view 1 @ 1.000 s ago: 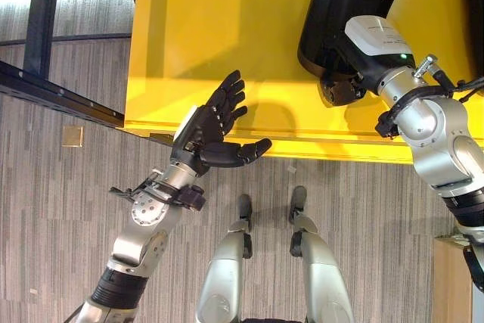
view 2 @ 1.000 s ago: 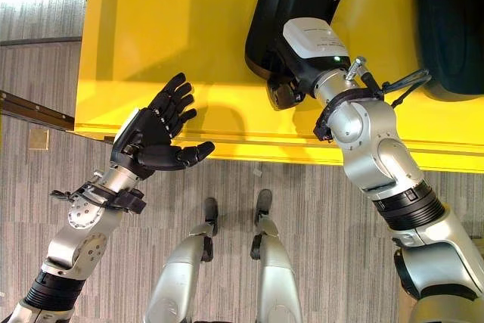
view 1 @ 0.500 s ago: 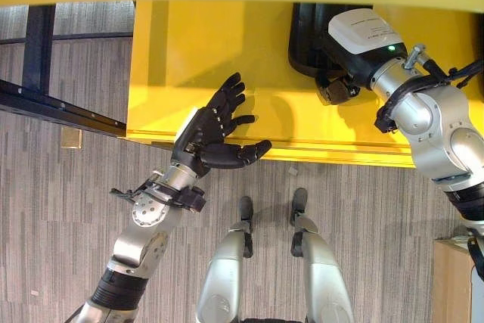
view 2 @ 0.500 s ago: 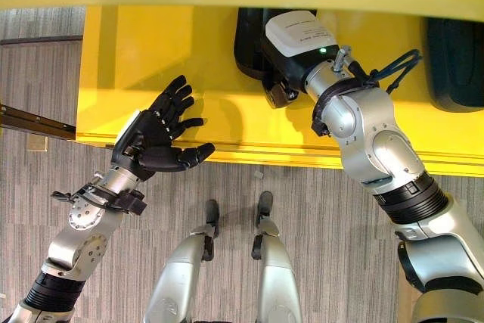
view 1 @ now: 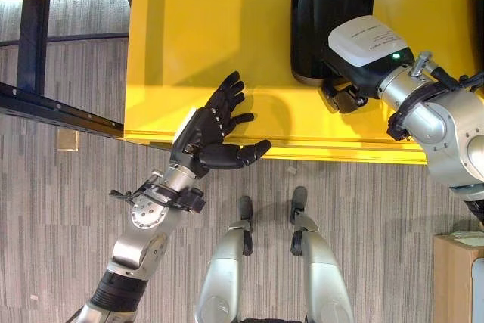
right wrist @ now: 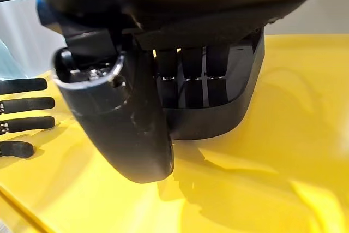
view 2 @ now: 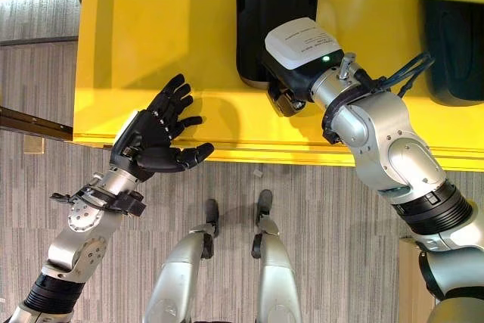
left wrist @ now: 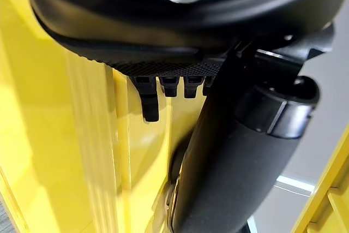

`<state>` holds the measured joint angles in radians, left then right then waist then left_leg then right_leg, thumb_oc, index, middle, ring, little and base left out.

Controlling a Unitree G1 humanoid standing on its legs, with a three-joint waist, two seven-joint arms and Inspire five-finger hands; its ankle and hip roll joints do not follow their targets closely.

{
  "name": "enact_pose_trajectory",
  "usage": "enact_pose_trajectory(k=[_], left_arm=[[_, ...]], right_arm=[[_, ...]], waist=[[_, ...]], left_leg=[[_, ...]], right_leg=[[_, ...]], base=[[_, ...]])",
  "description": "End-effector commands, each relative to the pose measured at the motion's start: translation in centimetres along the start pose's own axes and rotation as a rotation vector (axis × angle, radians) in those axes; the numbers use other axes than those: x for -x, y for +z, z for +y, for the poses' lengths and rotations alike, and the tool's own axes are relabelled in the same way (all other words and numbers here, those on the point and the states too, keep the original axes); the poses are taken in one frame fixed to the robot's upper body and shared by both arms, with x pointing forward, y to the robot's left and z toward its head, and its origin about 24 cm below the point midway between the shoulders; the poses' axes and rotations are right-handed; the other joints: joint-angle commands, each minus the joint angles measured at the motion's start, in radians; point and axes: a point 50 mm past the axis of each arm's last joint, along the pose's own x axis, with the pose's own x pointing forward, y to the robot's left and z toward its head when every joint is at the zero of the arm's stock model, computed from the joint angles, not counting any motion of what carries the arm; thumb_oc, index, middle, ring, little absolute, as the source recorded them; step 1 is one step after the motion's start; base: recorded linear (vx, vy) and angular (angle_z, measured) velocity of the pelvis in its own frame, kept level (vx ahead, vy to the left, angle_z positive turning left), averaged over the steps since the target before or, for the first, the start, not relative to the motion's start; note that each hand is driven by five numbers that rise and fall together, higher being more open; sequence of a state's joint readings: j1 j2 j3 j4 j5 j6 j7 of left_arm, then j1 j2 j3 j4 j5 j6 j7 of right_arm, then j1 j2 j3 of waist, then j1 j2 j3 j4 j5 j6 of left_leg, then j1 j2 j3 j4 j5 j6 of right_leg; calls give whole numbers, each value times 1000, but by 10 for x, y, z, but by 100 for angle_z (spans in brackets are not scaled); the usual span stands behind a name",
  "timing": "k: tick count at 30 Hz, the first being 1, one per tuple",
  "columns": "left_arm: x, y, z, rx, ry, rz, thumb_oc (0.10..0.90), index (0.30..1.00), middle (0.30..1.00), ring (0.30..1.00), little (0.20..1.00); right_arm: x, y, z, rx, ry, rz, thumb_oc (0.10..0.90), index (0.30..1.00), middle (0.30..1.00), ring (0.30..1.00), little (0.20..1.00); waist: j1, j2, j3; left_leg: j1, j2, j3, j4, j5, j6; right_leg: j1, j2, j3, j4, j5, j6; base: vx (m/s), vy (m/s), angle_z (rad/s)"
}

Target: Move parts from the plastic box to the shelf.

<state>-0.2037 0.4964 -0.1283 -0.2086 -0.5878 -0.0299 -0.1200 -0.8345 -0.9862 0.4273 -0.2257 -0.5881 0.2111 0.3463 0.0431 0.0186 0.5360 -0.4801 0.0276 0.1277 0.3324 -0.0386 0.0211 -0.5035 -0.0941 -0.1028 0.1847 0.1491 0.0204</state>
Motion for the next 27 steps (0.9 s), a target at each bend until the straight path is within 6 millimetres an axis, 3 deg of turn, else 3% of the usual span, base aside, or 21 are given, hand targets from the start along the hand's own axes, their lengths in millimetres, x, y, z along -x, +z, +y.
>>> enact_pose_trajectory(k=[1, 27], left_arm=[[8, 12, -11, -4, -74, -42, 900, 1000, 1000, 1000, 1000], [14, 12, -5, -9, -71, -26, 900, 1000, 1000, 1000, 1000]], right_arm=[[7, 8, -17, 55, -67, -49, 400, 300, 300, 300, 300], [18, -4, -14, 77, -49, -5, 400, 300, 300, 300, 300]], waist=[[-15, 13, -16], [-36, 15, -16]], left_leg=[[15, 21, -2, -79, 69, -35], [-2, 26, 4, -58, 56, -39]], right_leg=[[19, 0, -11, 203, -212, 31], [-3, 2, -2, 222, -223, 26]], base=[[0, 0, 0], [-1, -1, -1]])
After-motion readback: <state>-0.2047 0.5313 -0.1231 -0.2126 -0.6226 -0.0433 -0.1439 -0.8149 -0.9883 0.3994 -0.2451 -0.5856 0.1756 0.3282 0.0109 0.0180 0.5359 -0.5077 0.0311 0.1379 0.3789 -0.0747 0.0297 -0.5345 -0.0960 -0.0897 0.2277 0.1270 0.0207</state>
